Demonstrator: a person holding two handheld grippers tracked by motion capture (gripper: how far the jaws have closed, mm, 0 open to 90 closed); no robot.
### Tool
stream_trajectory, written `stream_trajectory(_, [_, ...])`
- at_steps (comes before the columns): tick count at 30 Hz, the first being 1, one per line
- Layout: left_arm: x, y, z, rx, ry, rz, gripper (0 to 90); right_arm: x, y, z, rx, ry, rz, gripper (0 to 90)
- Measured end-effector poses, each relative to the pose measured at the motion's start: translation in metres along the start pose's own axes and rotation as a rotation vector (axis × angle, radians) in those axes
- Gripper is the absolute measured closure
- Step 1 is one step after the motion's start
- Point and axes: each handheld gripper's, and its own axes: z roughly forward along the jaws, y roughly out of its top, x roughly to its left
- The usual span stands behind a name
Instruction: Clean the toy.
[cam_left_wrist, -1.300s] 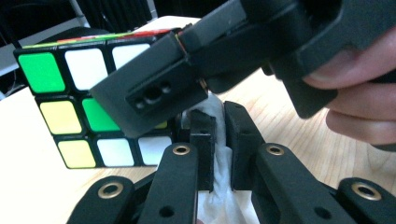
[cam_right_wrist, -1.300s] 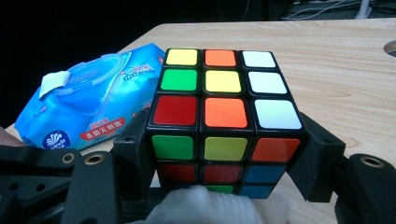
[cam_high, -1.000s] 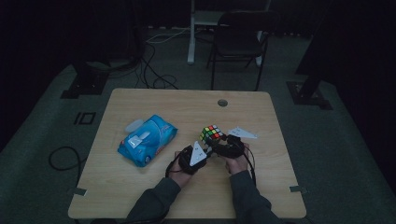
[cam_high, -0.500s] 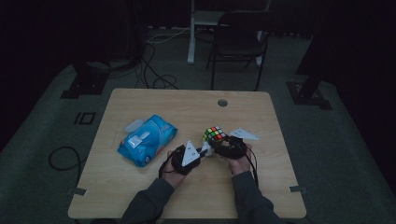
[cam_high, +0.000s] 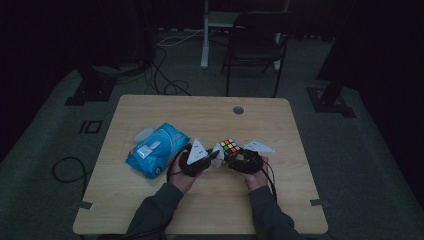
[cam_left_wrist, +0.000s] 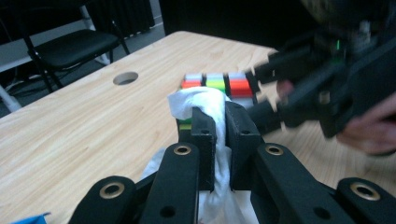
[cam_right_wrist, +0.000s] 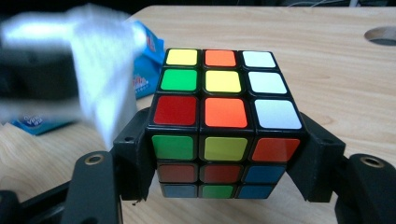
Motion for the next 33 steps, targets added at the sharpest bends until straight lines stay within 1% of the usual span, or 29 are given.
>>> stream_trajectory(1, [0.0,0.0,0.0,0.0,0.0,0.0,84.7,0.0,0.0,0.0,0.0,0.0,0.0,34.2])
stream_trajectory(2, [0.002,0.004,-0.001,-0.006,-0.002,-0.002,84.7,0.002,-0.004,0.003,0.016,0.005,-0.005,34.2])
stream_trajectory(9, [0.008,0.018,0.0,-0.03,-0.012,-0.011,84.7,0.007,-0.006,0.007,0.025,0.018,-0.019,34.2])
stream_trajectory(10, [0.008,0.019,0.001,-0.033,-0.019,-0.015,84.7,0.007,-0.006,0.007,0.026,0.02,-0.02,34.2])
stream_trajectory(15, [0.007,0.025,0.003,-0.041,-0.03,-0.013,84.7,0.007,-0.006,0.01,0.031,0.02,-0.023,34.2])
stream_trajectory(23, [0.004,0.032,0.007,-0.064,-0.049,-0.023,84.8,0.008,-0.008,0.011,0.038,0.018,-0.027,34.2])
stream_trajectory(24, [0.004,0.032,0.008,-0.065,-0.054,-0.023,84.8,0.008,-0.008,0.011,0.038,0.016,-0.034,34.2])
stream_trajectory(26, [0.002,0.032,0.012,-0.057,-0.065,-0.027,84.8,0.009,-0.008,0.011,0.04,0.016,-0.038,34.2])
stream_trajectory(29, [0.002,0.03,0.021,-0.017,-0.08,-0.018,84.8,0.011,-0.007,0.011,0.037,0.019,-0.043,34.2])
stream_trajectory(33, [0.002,0.025,0.031,0.022,-0.112,-0.033,84.8,0.014,-0.006,0.01,0.031,0.016,-0.068,34.2])
